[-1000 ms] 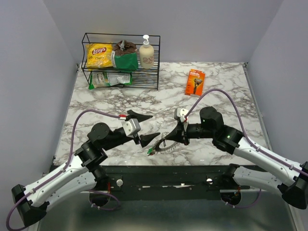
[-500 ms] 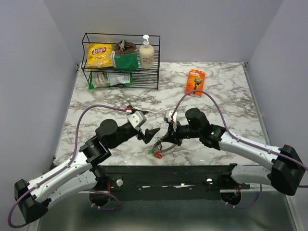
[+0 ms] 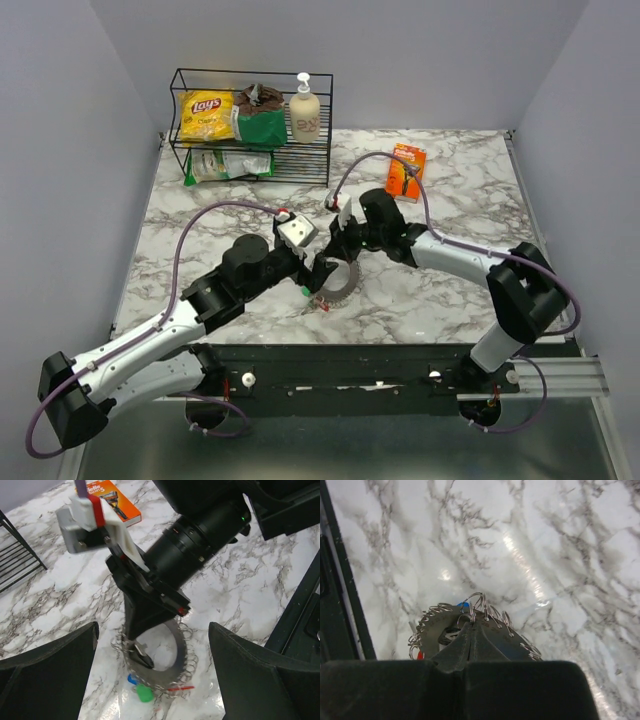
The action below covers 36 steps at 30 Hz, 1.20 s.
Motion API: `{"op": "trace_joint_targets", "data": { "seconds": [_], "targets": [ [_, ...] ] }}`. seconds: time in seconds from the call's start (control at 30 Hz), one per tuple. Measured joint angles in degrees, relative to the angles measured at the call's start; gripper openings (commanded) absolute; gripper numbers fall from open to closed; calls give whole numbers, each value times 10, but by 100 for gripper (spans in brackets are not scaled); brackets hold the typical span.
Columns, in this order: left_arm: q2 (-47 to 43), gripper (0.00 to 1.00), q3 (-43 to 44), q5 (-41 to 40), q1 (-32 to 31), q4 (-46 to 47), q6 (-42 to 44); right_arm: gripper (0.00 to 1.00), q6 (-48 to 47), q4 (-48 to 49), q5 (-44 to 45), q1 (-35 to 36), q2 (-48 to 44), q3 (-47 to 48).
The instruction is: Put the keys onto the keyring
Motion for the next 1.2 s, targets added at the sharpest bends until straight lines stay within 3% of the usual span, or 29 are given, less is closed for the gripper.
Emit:
{"op": "trace_joint_targets", "data": {
  "seconds": [0.2,0.27,0.3,0.53,0.8,1.2],
  "targets": [
    [16,99,3,-32,0,-14,-37,3,16,6,7,-38,70,84],
    [19,99,3,-48,0,-17,-50,16,20,3,12,-44,94,110],
    [20,99,3,-57,0,-19,-59,31,22,2,17,-45,105,122],
    [30,99,10,-125,0,-26,-119,71,32,-2,50,-44,97,126],
    [29,99,10,-196,0,-35,-178,97,49,12,132,-44,-117,28],
    [-27,99,-31,-227,0,-3,-201,100,88,52,197,-44,-422,-159]
  ]
}}
